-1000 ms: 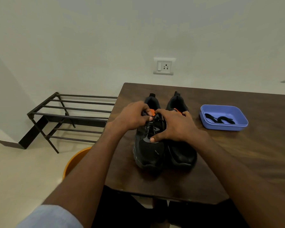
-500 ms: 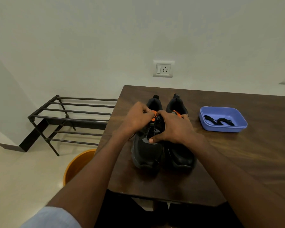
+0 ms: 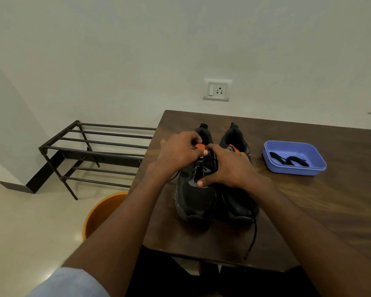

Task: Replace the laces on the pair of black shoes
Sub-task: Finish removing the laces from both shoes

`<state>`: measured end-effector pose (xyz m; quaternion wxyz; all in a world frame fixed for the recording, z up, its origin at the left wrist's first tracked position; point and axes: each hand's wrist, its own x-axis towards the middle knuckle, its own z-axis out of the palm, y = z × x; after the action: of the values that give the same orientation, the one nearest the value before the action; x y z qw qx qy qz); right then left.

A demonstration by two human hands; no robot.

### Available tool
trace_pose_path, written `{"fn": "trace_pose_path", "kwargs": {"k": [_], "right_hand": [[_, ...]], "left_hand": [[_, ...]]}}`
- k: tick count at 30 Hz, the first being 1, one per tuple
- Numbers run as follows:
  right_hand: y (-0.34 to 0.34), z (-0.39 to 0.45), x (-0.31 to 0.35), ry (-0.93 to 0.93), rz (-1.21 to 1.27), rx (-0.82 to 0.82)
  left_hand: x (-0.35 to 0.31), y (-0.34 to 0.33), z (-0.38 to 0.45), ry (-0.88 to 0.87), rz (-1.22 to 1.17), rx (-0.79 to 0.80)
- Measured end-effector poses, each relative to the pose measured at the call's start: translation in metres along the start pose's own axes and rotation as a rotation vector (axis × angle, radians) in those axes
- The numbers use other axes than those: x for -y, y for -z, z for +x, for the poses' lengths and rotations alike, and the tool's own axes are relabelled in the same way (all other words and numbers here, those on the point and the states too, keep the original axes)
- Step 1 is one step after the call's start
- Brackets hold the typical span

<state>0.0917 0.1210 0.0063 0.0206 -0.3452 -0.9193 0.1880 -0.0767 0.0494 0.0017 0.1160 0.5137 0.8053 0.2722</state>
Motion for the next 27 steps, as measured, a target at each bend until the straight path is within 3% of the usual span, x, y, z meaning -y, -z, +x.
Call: {"fn": "trace_pose_path", "kwargs": {"k": [2, 4, 8, 10, 12, 15, 17, 20, 23, 24, 25, 27], "right_hand": [[0.0, 0.001, 0.0, -0.005, -0.012, 0.001], [-0.001, 0.0, 0.001, -0.007, -0.013, -0.004], [0.0, -0.002, 0.002, -0.002, -0.009, -0.021], [0.001, -0.002, 0.002, 0.003, -0.031, -0.026], [0.002, -0.002, 0.003, -0.001, -0.05, -0.024], [0.001, -0.003, 0.004, -0.004, -0.045, -0.031], [0.002, -0.003, 0.004, -0.004, -0.051, -0.026], [0.002, -0.004, 0.005, -0.005, -0.04, -0.025], [0.002, -0.004, 0.005, -0.011, -0.034, -0.028], [0.002, -0.004, 0.005, -0.011, -0.03, -0.028], [0.002, -0.004, 0.005, -0.01, -0.029, -0.026], [0.002, -0.004, 0.005, -0.01, -0.031, -0.019]], "left_hand": [[0.0, -0.001, -0.001, -0.029, 0.139, -0.008], [0.001, 0.0, 0.0, -0.055, 0.067, -0.089], [-0.007, 0.011, 0.0, 0.032, -0.568, -0.233], [-0.012, 0.016, -0.003, 0.113, -0.818, -0.219], [-0.011, 0.016, -0.005, 0.097, -0.705, -0.168], [0.001, 0.009, -0.004, -0.053, -0.066, -0.084], [0.001, 0.005, -0.004, -0.068, 0.052, -0.106], [-0.007, 0.009, -0.005, -0.071, -0.212, -0.277], [-0.021, 0.026, -0.005, 0.066, -0.918, -0.373], [-0.022, 0.028, -0.006, 0.105, -1.044, -0.369], [-0.021, 0.028, -0.007, 0.12, -1.023, -0.366], [-0.014, 0.023, -0.008, 0.058, -0.657, -0.318]]}}
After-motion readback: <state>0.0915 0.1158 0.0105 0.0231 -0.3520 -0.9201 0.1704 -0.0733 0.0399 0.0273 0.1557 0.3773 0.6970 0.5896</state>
